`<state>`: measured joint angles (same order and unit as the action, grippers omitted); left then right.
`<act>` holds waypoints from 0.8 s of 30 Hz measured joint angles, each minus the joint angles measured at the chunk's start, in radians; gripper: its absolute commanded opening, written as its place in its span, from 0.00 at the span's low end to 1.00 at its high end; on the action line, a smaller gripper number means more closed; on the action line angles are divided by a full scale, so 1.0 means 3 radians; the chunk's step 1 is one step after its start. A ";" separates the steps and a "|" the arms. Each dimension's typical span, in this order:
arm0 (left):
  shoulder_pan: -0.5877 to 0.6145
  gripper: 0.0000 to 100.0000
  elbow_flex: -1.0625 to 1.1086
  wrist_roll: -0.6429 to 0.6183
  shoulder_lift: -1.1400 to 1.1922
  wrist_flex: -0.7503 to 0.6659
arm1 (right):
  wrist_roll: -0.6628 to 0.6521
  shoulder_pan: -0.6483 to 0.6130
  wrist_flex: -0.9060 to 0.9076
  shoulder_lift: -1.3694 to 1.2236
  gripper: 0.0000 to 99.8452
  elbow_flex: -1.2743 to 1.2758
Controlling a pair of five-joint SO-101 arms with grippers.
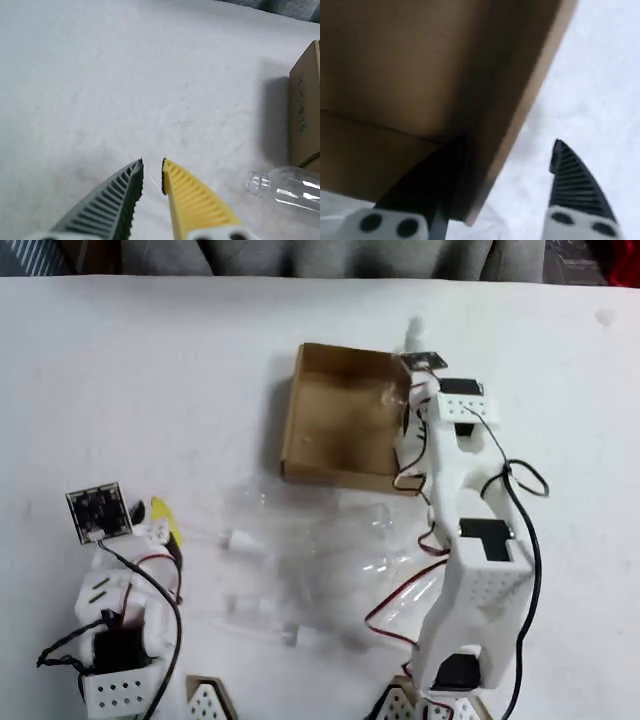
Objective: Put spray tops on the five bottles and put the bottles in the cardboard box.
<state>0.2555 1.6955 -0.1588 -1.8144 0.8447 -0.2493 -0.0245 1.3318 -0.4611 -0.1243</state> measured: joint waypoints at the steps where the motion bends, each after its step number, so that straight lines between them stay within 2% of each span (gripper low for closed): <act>1: 0.0000 0.07 0.0000 0.0000 0.0000 0.0000 | -0.0031 -0.0015 -0.0005 0.0000 0.26 0.0000; 4: 0.0000 0.07 0.0000 0.0000 0.0000 0.0000 | -0.0066 -0.0061 0.0026 0.0010 0.26 -0.0046; 10: 0.0000 0.07 0.0000 0.0000 0.0000 0.0000 | -0.0077 -0.0118 0.0476 0.0317 0.25 -0.0440; 13: 0.0000 0.07 0.0000 0.0000 0.0000 0.0000 | -0.0082 -0.0102 0.0742 0.0471 0.20 -0.0598; 19: 0.0000 0.07 0.0000 0.0000 0.0000 0.0000 | -0.0092 -0.0113 0.1197 0.0869 0.03 -0.0660; 24: 0.0000 0.07 0.0000 0.0000 0.0000 0.0000 | -0.0092 -0.0087 0.1222 0.1386 0.03 -0.0266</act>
<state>0.2555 1.6955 -0.1588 -1.8144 0.8447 -0.2770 -0.0506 1.6985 -0.0453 -0.2041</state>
